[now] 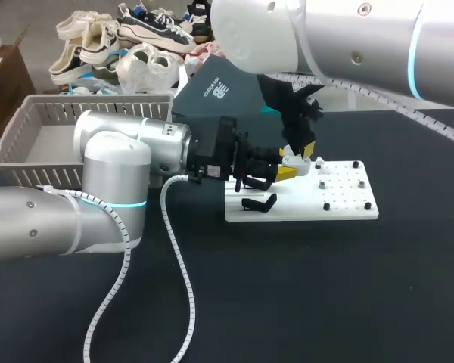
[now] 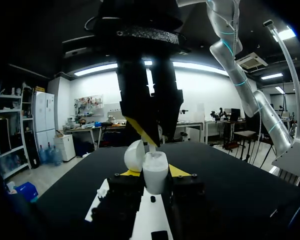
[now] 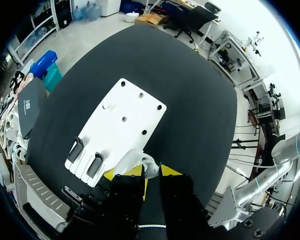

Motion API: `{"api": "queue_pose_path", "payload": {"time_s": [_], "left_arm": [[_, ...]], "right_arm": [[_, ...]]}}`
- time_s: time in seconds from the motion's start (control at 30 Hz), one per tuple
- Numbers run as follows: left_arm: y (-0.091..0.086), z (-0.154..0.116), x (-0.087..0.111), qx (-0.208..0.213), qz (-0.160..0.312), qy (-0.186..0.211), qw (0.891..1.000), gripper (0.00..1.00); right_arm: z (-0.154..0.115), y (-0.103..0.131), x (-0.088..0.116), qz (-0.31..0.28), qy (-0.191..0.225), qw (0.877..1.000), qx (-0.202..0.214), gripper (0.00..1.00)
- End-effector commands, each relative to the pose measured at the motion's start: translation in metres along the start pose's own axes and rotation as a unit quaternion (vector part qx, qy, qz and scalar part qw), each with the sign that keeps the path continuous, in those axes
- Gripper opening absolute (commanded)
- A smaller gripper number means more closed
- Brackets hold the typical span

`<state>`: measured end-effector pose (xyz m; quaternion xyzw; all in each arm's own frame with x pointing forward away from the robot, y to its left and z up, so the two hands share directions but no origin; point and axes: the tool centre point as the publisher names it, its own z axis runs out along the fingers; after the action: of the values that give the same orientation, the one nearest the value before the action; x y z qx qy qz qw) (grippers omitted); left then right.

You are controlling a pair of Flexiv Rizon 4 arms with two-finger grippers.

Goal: Pick up each earbud case from the left stands, insert the matching earbuds, close the lid, and place the case in the box.

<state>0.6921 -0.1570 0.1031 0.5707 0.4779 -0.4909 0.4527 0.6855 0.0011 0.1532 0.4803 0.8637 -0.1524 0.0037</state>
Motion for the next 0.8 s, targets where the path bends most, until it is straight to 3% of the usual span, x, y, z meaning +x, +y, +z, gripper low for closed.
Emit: {"api": "queue_pose_path", "payload": {"time_s": [0.03, 0.8], "left_arm": [[0.0006, 0.0002, 0.0002, 0.0, 0.0, 0.0, 1.0, 0.0], [0.0006, 0.0002, 0.0002, 0.0, 0.0, 0.0, 1.0, 0.0]], "right_arm": [[0.0001, 0.0016, -0.0015, 0.0, 0.002, 1.0, 0.004, 0.0], [0.006, 0.0022, -0.0005, -0.003, -0.004, 1.0, 0.01, 0.0]]}}
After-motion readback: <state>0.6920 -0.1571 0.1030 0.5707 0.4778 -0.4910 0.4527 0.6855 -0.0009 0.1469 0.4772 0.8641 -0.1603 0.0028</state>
